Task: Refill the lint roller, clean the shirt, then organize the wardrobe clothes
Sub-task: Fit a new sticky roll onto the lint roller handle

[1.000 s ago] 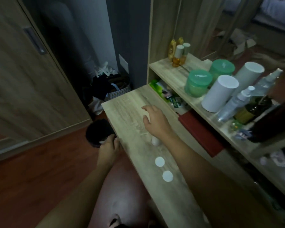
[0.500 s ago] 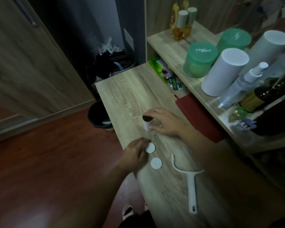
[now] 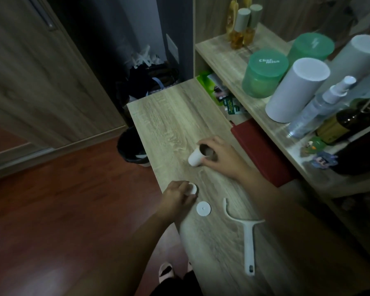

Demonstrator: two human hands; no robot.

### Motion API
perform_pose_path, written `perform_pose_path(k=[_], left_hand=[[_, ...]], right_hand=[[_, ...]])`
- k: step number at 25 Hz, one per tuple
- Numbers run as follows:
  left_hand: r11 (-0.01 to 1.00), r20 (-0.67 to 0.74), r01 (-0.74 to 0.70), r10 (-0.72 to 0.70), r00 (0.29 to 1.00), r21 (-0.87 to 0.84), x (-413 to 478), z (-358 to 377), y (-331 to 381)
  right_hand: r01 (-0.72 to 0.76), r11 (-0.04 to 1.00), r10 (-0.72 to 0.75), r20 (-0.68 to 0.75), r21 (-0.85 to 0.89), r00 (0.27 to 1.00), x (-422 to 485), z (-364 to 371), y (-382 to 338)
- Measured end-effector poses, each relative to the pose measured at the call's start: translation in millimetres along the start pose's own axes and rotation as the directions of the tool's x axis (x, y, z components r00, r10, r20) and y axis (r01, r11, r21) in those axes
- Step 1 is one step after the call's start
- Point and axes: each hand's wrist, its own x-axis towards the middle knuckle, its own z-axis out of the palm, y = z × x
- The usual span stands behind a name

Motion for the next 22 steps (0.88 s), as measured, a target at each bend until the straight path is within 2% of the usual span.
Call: perform_pose_path(k=[1, 3, 5, 6, 8, 11, 16, 19, 22], left_hand=[[0.989, -0.042, 0.099, -0.104, 0.994, -0.106, 0.3, -7.6, 3.3], [0.895, -0.164, 0.252, -0.329, 0.930, -0.369, 1.9, -24.9, 12.5], [0.753, -0.235, 0.257, -0.478, 0.846, -0.605, 1.4, -45.1, 26.0], [0.686, -0.232, 0.210, -0.492, 0.839, -0.696, -0.3, -55.3, 33.1], [0.588, -0.181, 0.116, -0.423, 0.888, -0.801, -4.5, -72.9, 45.9], [0.590, -0.131, 0.064, -0.281, 0.951, -0.805, -15.5, -93.3, 63.2], [0.609, -0.188, -0.042, -0.179, 0.966, -0.792, -29.5, -122.4, 89.3], [0.650, -0.243, -0.092, -0.146, 0.959, -0.755, -40.0, -137.2, 101.3], [0.629, -0.273, -0.144, -0.113, 0.956, -0.764, -49.1, -143.0, 109.7]], right_hand=[[-0.052, 0.995, 0.056, -0.050, 0.082, 0.997, -10.3, -2.6, 1.8], [-0.152, 0.958, 0.181, -0.104, 0.242, 0.978, -35.6, -5.9, 4.9], [-0.181, 0.911, 0.241, -0.125, 0.371, 0.962, -64.5, -3.1, 3.3], [-0.159, 0.885, 0.239, -0.134, 0.437, 0.962, -77.9, -0.2, -0.5], [-0.094, 0.836, 0.205, -0.149, 0.540, 0.967, -98.4, 6.5, -9.4], [-0.020, 0.802, 0.180, -0.211, 0.596, 0.961, -113.6, 10.6, -21.8], [0.085, 0.777, 0.135, -0.296, 0.624, 0.946, -123.1, -1.8, -49.9], [0.142, 0.803, 0.080, -0.340, 0.578, 0.937, -129.4, -6.9, -67.0], [0.156, 0.834, 0.051, -0.356, 0.530, 0.933, -133.9, -6.3, -81.3]])
